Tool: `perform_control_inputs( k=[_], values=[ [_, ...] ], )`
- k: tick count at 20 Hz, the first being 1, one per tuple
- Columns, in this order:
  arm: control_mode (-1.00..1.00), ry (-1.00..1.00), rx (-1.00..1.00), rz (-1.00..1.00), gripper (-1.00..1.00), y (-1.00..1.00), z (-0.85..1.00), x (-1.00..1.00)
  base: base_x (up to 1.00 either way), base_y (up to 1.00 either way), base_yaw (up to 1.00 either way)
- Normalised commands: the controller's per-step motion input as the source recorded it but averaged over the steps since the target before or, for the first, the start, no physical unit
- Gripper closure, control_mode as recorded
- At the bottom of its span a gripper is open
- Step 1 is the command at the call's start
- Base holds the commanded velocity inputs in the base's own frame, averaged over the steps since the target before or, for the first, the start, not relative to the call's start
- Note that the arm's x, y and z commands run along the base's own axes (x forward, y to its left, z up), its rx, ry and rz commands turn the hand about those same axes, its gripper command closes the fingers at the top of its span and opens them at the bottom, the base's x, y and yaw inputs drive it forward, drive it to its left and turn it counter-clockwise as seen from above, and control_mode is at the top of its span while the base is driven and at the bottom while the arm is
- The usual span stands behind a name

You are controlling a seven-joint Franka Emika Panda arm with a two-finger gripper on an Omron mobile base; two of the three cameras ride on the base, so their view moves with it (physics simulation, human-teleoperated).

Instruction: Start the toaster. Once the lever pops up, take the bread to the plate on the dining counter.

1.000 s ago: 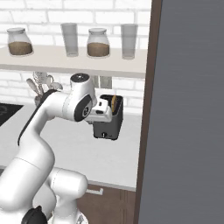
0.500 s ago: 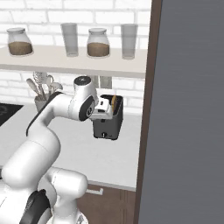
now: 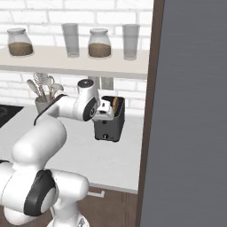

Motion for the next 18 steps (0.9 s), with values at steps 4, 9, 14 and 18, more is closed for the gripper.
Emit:
perform_control_inputs(
  k=[4, 9, 14, 18],
  values=[
    [-1.00, 0.00, 0.00, 0.00, 1.00, 0.00, -0.38, 0.02, 0.00, 0.00, 0.00],
    [-1.00, 0.00, 0.00, 0.00, 1.00, -0.01, -0.26, 0.33, 0.00, 0.00, 0.00],
    [-1.00, 0.00, 0.00, 0.00, 1.00, -0.12, -0.04, 0.24, 0.00, 0.00, 0.00],
    [-1.00, 0.00, 0.00, 0.00, 1.00, -0.14, 0.00, 0.16, 0.00, 0.00, 0.00]
  ],
)
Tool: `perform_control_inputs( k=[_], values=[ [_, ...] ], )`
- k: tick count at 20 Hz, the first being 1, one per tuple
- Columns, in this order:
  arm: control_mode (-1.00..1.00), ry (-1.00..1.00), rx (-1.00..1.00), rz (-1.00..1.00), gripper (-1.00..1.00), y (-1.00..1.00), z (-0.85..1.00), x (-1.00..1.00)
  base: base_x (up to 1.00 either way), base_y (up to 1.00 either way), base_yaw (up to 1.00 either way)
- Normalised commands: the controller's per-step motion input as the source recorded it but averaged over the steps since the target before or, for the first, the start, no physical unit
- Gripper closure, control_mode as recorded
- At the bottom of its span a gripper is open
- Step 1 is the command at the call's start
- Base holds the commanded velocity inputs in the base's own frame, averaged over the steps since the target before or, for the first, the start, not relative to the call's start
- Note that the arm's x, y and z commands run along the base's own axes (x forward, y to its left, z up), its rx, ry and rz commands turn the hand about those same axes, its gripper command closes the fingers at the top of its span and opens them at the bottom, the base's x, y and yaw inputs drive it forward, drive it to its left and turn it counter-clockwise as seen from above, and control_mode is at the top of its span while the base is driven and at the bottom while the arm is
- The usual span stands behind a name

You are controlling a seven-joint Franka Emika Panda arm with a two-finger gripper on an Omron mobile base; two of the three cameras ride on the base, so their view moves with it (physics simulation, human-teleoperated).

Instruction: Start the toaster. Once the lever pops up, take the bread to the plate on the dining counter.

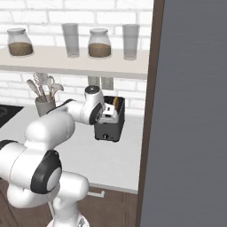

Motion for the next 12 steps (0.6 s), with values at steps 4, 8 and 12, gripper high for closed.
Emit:
perform_control_inputs(
  k=[4, 8, 12],
  values=[
    [-1.00, 0.00, 0.00, 0.00, 1.00, -0.09, -0.01, 0.22, 0.00, 0.00, 0.00],
    [-1.00, 0.00, 0.00, 0.00, 1.00, 0.00, -0.16, 0.08, 0.00, 0.00, 0.00],
    [-1.00, 0.00, 0.00, 0.00, 1.00, 0.00, -0.09, 0.14, 0.00, 0.00, 0.00]
  ],
)
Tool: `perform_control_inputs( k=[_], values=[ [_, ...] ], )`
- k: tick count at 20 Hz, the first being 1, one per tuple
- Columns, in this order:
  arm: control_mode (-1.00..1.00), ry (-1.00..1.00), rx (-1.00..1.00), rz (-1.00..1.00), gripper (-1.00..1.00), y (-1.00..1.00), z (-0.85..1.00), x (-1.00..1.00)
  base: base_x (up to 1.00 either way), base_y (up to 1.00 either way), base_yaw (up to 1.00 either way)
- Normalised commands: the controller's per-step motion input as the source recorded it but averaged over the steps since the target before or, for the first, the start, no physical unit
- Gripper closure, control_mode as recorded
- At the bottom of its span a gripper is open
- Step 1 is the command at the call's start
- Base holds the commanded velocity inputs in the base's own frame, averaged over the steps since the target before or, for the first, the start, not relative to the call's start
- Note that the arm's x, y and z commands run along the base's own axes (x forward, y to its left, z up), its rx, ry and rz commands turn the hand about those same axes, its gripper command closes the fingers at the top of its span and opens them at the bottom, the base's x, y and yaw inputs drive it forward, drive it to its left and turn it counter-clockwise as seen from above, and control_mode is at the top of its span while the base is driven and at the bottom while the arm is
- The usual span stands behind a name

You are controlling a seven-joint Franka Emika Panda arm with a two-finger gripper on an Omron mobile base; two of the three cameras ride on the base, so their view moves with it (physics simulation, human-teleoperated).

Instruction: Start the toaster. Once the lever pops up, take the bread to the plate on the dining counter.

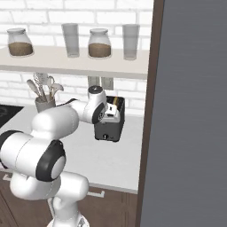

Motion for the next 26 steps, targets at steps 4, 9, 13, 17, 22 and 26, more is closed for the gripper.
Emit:
perform_control_inputs(
  k=[4, 9, 13, 17, 22, 26],
  values=[
    [-1.00, -0.01, 0.00, 0.00, 1.00, 0.00, -0.03, 0.07, 0.00, 0.00, 0.00],
    [-1.00, 0.00, 0.00, 0.00, 1.00, 0.00, -0.04, 0.10, 0.00, 0.00, 0.00],
    [-1.00, 0.00, 0.00, 0.00, 1.00, 0.00, -0.09, 0.18, 0.00, 0.00, 0.00],
    [-1.00, 0.00, 0.00, 0.00, 1.00, 0.00, -0.19, 0.11, 0.00, 0.00, 0.00],
    [-1.00, 0.00, 0.00, 0.00, 1.00, 0.00, -0.37, -0.08, 0.00, 0.00, 0.00],
    [-1.00, 0.00, 0.00, 0.00, 1.00, 0.00, -0.71, -0.37, 0.00, 0.00, 0.00]
  ],
)
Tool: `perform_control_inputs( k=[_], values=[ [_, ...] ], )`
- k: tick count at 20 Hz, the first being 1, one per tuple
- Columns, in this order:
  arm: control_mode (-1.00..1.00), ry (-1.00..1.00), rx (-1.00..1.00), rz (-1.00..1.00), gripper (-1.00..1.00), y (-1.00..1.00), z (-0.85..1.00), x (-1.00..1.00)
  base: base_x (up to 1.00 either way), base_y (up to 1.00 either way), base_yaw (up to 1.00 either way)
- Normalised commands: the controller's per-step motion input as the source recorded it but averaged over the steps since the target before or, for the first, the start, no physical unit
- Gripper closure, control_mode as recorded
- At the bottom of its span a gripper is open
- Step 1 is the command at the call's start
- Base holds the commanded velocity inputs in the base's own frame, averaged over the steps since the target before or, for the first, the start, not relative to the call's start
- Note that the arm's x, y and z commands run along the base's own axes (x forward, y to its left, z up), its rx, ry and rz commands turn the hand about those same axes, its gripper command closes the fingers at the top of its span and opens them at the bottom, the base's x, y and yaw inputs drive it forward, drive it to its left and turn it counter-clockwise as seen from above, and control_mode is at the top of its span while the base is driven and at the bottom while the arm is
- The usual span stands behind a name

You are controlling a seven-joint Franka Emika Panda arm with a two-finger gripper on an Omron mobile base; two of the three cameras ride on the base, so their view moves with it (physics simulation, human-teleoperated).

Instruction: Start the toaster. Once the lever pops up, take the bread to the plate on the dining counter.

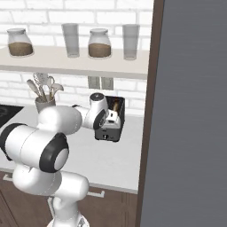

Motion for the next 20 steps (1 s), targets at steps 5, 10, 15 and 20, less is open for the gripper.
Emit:
perform_control_inputs(
  k=[5, 10, 15, 20],
  values=[
    [-1.00, 0.00, 0.01, 0.00, 1.00, 0.00, -0.73, -0.18, 0.00, 0.00, 0.00],
    [-1.00, 0.00, 0.00, 0.00, 1.00, 0.01, -0.81, -0.12, 0.00, 0.00, 0.00],
    [-1.00, 0.01, 0.01, 0.00, 1.00, 0.02, -0.60, -0.13, 0.00, 0.00, 0.00],
    [-1.00, -0.07, 0.07, 0.00, 1.00, 0.00, 0.62, -0.02, 0.00, 0.00, 0.00]
  ],
)
